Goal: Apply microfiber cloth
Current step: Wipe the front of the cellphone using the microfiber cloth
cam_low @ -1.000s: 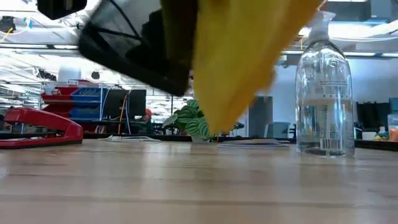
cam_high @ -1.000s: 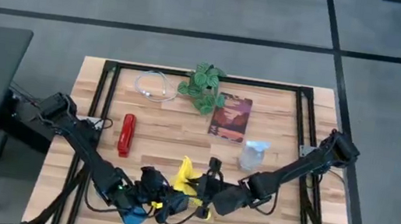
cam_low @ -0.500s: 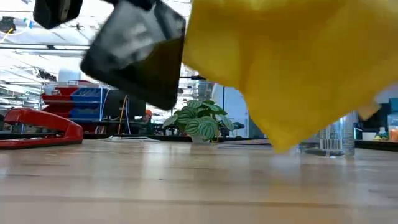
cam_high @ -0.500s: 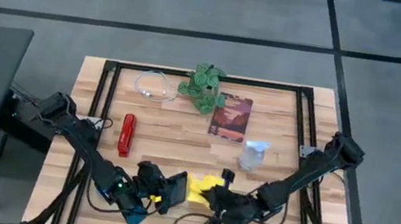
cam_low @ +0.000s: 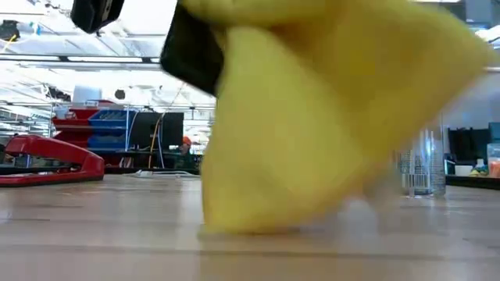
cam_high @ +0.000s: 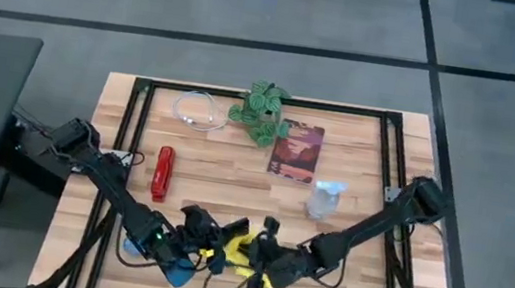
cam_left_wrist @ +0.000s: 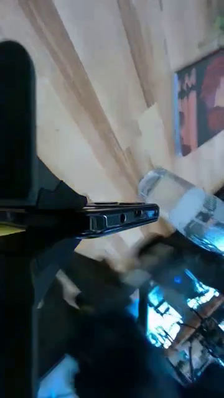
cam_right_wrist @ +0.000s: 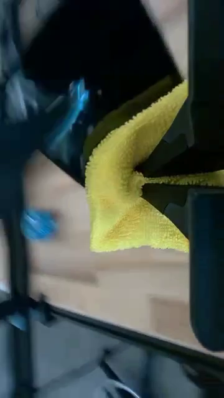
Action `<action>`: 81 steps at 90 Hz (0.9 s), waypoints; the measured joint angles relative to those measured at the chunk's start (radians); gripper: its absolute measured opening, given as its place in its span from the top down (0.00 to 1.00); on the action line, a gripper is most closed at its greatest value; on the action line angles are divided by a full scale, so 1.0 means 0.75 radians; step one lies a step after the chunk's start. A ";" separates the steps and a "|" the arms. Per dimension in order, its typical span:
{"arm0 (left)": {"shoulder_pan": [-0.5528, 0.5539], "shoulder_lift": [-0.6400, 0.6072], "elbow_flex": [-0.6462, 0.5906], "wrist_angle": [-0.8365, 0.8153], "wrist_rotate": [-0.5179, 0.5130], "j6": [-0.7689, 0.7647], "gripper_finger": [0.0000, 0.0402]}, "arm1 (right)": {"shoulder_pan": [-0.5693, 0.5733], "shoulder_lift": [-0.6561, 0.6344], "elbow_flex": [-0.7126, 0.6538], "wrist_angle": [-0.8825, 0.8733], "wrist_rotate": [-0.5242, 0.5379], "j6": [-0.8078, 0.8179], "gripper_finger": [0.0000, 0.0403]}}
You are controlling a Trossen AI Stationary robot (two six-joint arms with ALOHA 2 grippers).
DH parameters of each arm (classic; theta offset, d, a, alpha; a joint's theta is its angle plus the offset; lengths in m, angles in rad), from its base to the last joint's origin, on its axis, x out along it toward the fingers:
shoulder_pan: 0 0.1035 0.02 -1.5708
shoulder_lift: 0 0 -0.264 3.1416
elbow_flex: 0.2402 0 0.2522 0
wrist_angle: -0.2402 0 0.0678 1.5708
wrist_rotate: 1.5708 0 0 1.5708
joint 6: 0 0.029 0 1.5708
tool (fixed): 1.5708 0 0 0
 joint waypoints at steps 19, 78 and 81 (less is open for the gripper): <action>0.000 0.000 0.002 0.010 -0.005 0.010 0.98 | 0.018 0.026 -0.003 -0.068 -0.054 0.042 1.00; -0.008 -0.042 0.004 -0.047 0.031 0.095 0.98 | -0.004 0.016 -0.003 -0.112 -0.084 -0.026 1.00; -0.008 -0.065 0.012 -0.081 0.026 0.095 0.98 | 0.005 0.021 -0.006 -0.142 -0.102 -0.005 1.00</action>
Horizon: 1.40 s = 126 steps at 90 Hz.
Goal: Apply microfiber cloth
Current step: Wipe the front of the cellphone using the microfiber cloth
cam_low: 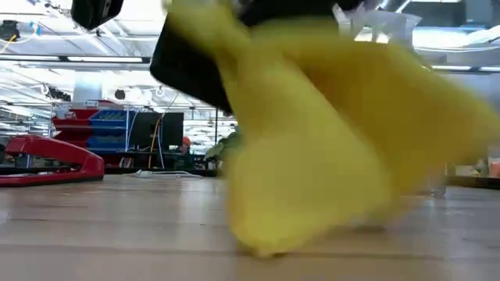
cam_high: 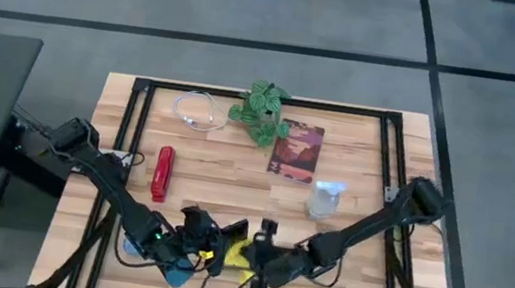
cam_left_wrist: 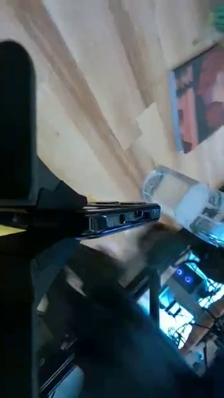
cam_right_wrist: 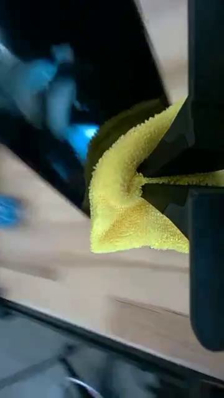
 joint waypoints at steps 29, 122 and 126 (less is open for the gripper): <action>-0.001 -0.267 0.040 -0.196 -0.042 0.207 0.98 | -0.031 -0.266 0.224 -0.630 0.000 -0.184 1.00; 0.005 -0.388 0.037 -0.518 0.077 0.202 0.97 | -0.337 -0.080 0.417 -0.657 -0.789 -0.095 0.31; 0.006 -0.388 0.037 -0.518 0.075 0.202 0.97 | -0.330 -0.068 0.369 -0.675 -0.785 -0.082 0.32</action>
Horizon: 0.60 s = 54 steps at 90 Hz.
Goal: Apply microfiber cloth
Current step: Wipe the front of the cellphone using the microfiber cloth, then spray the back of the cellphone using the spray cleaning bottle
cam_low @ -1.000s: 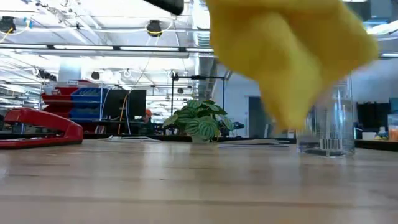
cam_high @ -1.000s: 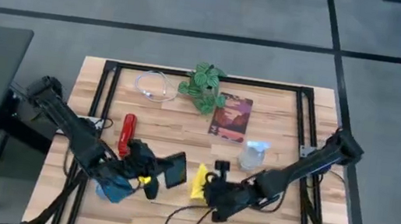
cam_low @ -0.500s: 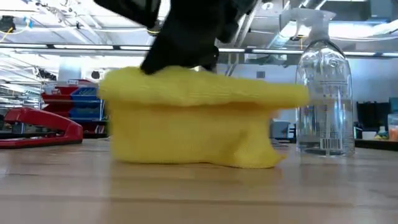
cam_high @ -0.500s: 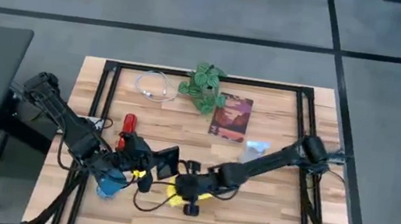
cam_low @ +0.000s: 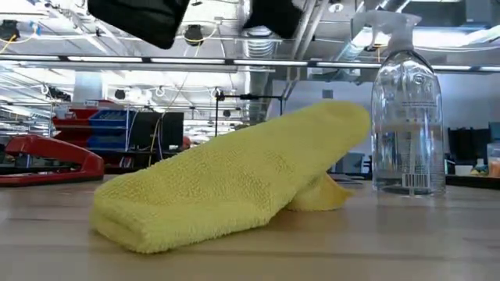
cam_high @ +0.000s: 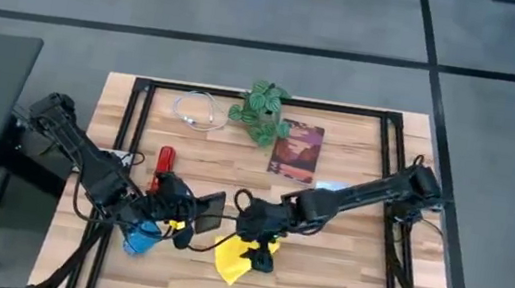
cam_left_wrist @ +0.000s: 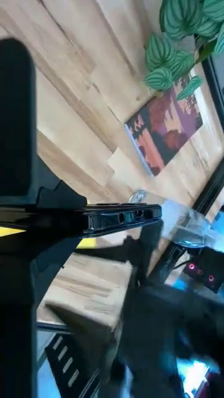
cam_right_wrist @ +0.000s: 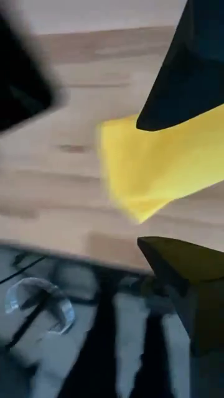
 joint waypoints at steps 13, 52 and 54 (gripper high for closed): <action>0.001 0.013 -0.001 0.001 -0.007 -0.037 0.97 | 0.039 0.041 -0.173 -0.046 -0.020 0.126 0.37; 0.010 0.120 -0.002 0.013 0.043 -0.152 0.97 | 0.220 -0.052 -0.298 -0.009 -0.152 0.272 0.50; 0.010 0.124 -0.002 0.015 0.047 -0.160 0.97 | 0.219 -0.060 -0.298 0.004 -0.128 0.272 0.51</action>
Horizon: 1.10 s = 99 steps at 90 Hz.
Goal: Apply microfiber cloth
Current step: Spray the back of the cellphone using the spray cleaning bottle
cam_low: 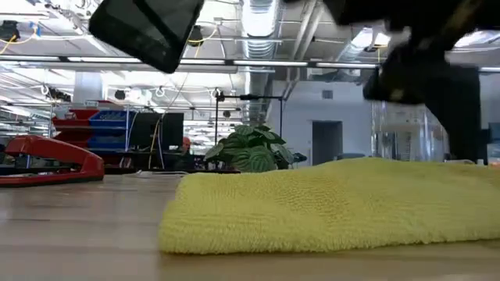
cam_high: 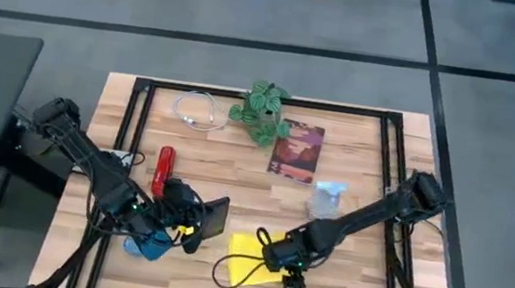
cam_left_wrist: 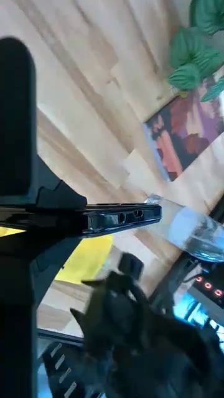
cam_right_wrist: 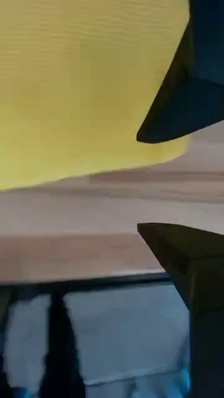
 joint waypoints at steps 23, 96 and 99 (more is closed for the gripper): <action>-0.002 -0.002 0.000 0.016 0.092 0.041 0.97 | -0.060 -0.212 -0.001 0.125 0.181 -0.013 0.56; 0.205 -0.006 0.000 0.812 1.081 0.404 0.97 | 0.040 -0.332 -0.001 0.787 0.526 -2.323 0.35; 0.214 -0.006 0.000 0.811 1.098 0.393 0.97 | 0.047 -0.316 -0.001 0.832 0.575 -2.370 0.35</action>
